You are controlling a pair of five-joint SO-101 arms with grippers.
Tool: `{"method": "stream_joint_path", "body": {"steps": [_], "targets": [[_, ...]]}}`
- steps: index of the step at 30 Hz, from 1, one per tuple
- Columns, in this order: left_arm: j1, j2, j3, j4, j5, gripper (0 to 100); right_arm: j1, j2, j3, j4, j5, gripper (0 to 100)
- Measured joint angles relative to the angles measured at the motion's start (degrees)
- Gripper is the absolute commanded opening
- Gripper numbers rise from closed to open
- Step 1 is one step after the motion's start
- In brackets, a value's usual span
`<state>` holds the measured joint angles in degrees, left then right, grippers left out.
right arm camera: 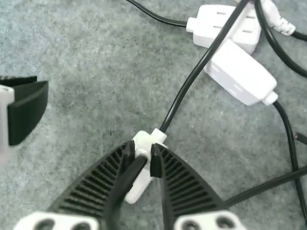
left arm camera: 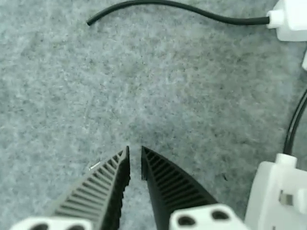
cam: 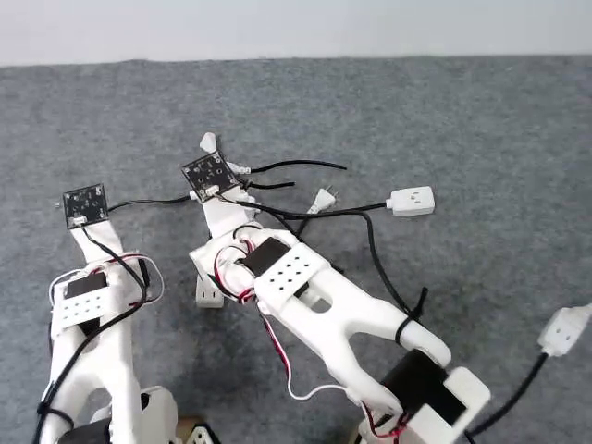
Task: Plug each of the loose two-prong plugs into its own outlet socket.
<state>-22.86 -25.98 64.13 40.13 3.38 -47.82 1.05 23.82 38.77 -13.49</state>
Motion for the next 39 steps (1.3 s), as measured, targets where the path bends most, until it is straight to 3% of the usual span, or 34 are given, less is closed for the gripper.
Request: {"method": "stream_joint_path", "body": {"steps": [10, 27, 39], "targets": [[0.0, 0.0, 0.0, 0.0, 0.0, 4, -1.1, 1.9, -1.8, -0.3, 1.2, 0.8], [-0.8, 0.0, 0.0, 0.0, 0.0, 4, -2.1, 1.9, -1.8, 0.4, 11.1, 0.8], [-0.9, 0.0, 0.0, 0.0, 0.0, 4, -2.2, 1.8, -2.0, 0.4, 14.1, 0.8]]}}
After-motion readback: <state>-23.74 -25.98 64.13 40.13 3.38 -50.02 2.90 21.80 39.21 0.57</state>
